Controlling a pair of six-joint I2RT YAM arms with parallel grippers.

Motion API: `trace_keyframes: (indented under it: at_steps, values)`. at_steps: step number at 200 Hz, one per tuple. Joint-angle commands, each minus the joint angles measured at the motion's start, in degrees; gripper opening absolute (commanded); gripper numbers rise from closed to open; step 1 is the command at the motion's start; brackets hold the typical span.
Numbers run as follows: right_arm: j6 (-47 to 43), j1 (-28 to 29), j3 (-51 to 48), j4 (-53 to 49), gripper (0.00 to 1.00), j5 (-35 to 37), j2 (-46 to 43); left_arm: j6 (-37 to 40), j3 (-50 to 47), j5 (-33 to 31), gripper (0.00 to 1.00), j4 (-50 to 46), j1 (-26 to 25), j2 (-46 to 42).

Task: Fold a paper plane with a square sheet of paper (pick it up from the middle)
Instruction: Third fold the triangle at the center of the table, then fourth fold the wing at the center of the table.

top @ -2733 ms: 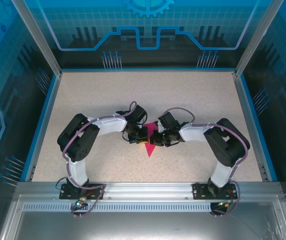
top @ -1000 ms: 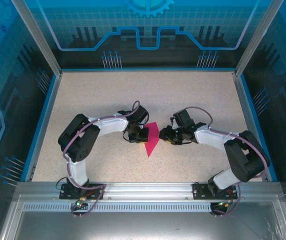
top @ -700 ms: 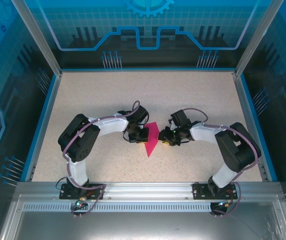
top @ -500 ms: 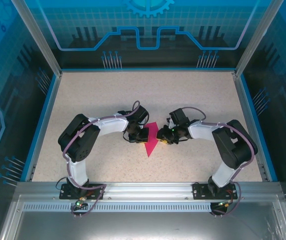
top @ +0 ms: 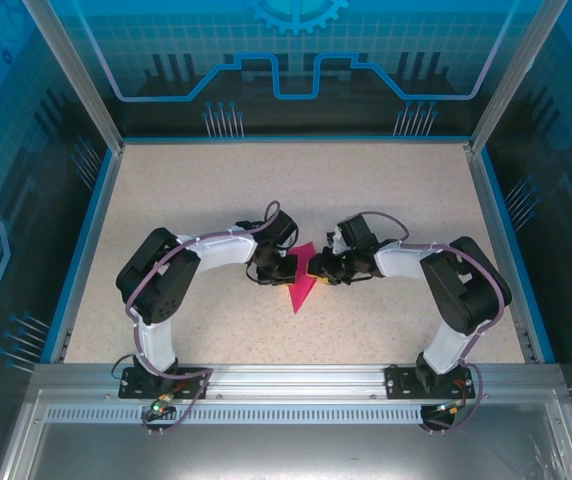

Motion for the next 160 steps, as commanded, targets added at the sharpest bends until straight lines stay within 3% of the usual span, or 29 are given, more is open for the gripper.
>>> trace_keyframes:
  at_steps: [1, 35, 52, 77, 109, 160]
  values:
    - [-1.1, -0.1, -1.2, 2.8, 0.27, -3.9, -0.7, -1.0, -1.1, -8.7, 0.00, -5.0, 0.5, 2.9]
    - [-3.4, -0.2, 0.4, 2.0, 0.26, -5.7, 1.8, -0.9, -1.0, -8.7, 0.00, -5.1, 0.6, 2.3]
    - [-4.4, -0.3, 1.4, 1.0, 0.18, -5.7, 2.8, -0.6, -0.5, -7.8, 0.00, -5.3, 0.5, 1.0]
    - [-4.4, -0.4, 1.8, 0.1, 0.05, -3.9, 2.7, -0.5, 0.9, -6.9, 0.15, -6.0, 0.8, -3.2]
    - [-3.6, -0.3, 1.2, -3.4, 0.01, 2.8, -2.0, -1.2, 1.8, -6.8, 0.36, -6.3, 2.0, -9.4]
    - [-1.2, 2.1, 3.4, -14.7, 0.00, 16.5, -13.4, -1.5, -1.5, -7.0, 0.51, -3.3, 3.8, -19.3]
